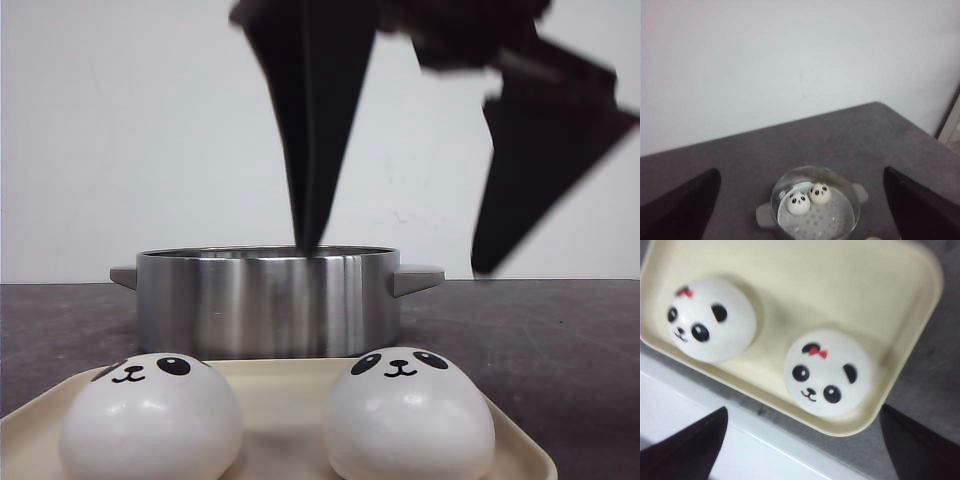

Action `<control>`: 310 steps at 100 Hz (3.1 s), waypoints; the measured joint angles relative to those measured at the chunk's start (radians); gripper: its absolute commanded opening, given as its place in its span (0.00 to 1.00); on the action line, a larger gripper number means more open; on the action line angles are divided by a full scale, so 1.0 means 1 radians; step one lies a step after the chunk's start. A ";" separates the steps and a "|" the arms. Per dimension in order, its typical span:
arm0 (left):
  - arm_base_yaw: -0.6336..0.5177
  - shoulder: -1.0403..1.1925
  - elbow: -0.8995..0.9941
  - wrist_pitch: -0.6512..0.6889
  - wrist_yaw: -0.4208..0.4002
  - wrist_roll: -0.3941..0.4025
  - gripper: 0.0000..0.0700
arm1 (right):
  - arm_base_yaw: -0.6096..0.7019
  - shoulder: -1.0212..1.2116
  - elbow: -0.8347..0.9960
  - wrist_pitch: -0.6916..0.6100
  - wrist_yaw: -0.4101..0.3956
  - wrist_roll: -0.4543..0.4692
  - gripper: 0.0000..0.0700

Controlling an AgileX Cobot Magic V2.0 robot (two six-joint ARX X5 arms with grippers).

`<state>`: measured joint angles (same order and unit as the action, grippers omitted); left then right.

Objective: Steam buns
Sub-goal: 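Lower the right gripper onto the near panda bun nearest it and grasp, then carry the bun with the right gripper into the pot and release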

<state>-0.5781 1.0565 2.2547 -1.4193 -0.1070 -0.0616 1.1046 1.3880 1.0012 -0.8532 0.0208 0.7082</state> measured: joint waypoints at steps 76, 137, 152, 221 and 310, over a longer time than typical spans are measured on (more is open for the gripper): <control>-0.029 0.019 -0.019 0.010 0.002 0.003 0.90 | -0.118 0.101 -0.101 0.171 -0.152 0.021 0.66; -0.029 0.018 -0.019 0.009 0.002 0.011 0.90 | -0.083 0.040 0.044 0.193 -0.071 -0.046 0.01; -0.029 0.018 -0.019 0.009 0.002 0.011 0.90 | -0.079 -0.013 0.322 0.212 0.016 -0.130 0.01; -0.029 0.018 -0.020 0.009 0.002 0.018 0.90 | -0.437 0.562 0.649 0.010 -0.122 -0.319 0.01; -0.029 0.018 -0.084 0.001 0.002 0.018 0.90 | -0.439 0.628 0.687 -0.034 -0.096 -0.259 0.73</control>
<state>-0.6071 1.0748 2.1712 -1.4181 -0.1055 -0.0441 0.6655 2.0159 1.6886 -0.8875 -0.0753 0.4488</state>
